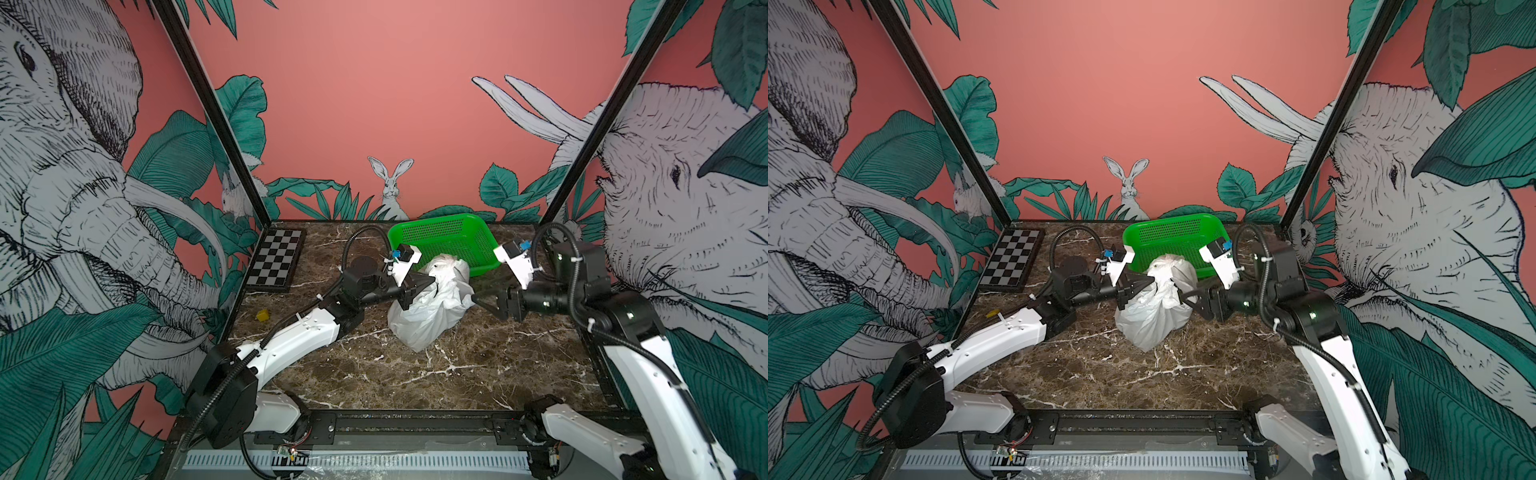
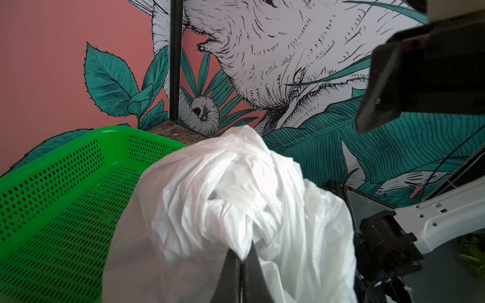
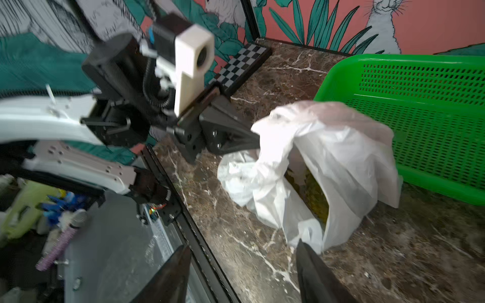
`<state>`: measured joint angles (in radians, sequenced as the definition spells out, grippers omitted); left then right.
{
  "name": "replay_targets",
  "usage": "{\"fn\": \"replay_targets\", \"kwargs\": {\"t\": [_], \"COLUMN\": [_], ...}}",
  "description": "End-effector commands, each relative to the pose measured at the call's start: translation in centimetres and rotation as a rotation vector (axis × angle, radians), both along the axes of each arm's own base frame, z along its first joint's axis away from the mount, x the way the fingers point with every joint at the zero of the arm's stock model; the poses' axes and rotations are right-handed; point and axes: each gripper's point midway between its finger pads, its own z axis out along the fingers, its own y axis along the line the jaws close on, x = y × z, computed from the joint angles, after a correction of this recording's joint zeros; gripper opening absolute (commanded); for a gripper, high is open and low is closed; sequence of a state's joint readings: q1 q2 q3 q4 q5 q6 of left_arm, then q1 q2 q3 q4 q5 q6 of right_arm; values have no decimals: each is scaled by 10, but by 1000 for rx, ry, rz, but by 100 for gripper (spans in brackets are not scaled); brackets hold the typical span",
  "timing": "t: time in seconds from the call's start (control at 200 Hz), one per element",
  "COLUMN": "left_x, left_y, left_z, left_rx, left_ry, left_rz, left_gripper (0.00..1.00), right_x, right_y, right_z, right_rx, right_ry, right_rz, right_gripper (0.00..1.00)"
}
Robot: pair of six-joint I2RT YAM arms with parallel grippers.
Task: Place the pineapple into a plastic bag & tie a knot
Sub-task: Tie the plastic bag at the center of the board.
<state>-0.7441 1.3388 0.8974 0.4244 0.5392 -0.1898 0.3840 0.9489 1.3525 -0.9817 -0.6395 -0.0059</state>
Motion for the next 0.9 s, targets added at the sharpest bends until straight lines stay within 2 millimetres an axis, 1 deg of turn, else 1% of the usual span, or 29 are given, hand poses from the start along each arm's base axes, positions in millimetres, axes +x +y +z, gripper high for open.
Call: {"fn": "replay_targets", "kwargs": {"t": [0.0, 0.08, 0.13, 0.38, 0.51, 0.58, 0.655, 0.765, 0.8, 0.89], "left_x": [-2, -2, -3, -3, -3, -3, -4, -3, -4, -4], "left_y": [1, 1, 1, 1, 0, 1, 1, 1, 2, 2], "left_z": [23, 23, 22, 23, 22, 23, 23, 21, 22, 23], "left_rx": [-36, -32, -27, -23, -19, -19, -18, -11, -12, -14], "left_ry": [-49, -49, -50, -52, -53, -54, -55, -53, -54, -56], "left_rz": [-11, -10, -13, -15, -15, -16, -16, -13, -13, -14], "left_gripper": [0, 0, 0, 0, 0, 0, 0, 0, 0, 0], "right_x": [1, 1, 5, 34, 49, 53, 55, 55, 55, 53], "right_y": [-5, 1, 4, 31, 39, 45, 50, 53, 53, 51], "right_z": [-38, -48, -55, -74, -73, -71, -70, -66, -65, -65], "right_rx": [-215, -293, -336, -334, -315, -287, -268, -244, -243, -248], "right_ry": [-165, -235, -255, -251, -262, -255, -249, -247, -242, -230], "right_rz": [98, 159, 176, 173, 130, 126, 127, 124, 123, 118], "right_gripper": [64, 65, 65, 68, 67, 66, 63, 56, 52, 35]}}
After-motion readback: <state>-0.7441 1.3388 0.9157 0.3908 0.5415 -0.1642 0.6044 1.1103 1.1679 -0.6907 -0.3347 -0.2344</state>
